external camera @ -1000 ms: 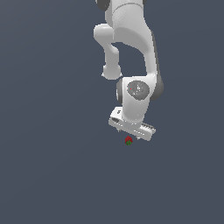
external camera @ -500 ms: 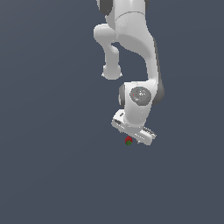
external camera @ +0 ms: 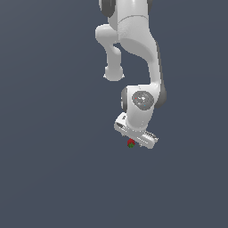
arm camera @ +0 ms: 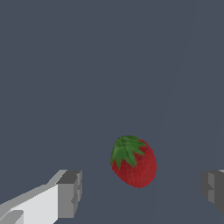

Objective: Pick up the object and move it to a goal position.

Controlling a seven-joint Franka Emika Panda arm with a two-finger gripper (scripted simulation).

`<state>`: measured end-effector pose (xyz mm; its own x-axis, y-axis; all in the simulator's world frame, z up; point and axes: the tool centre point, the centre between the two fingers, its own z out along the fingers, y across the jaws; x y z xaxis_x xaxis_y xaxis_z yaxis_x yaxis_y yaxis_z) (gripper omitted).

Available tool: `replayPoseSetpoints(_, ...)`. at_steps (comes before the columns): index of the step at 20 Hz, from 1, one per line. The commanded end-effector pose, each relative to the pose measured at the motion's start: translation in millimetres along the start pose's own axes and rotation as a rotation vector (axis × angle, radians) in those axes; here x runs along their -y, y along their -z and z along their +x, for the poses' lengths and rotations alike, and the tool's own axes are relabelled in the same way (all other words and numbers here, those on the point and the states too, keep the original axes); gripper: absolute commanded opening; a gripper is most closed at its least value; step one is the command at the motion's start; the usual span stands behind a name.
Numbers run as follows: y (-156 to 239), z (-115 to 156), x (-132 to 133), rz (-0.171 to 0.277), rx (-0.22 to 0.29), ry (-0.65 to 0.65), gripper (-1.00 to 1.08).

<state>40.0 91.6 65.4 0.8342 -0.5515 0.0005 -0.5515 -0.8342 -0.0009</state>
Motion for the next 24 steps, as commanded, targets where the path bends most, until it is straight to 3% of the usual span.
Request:
replayPoseSetpoints(1,-10.0,-0.6,-0.4,-0.001,0.001,-0.001,1.00)
replayPoseSetpoints(12,-42.8,-0.1,-0.1,-0.001,0.001,-0.004,1.00)
replayPoseSetpoints(13,-42.8,-0.1,-0.1,-0.001,0.001,-0.004,-1.00)
replayPoseSetpoints(24,-42.4,0.1,-0.4,-0.001,0.001,-0.004,-1.00)
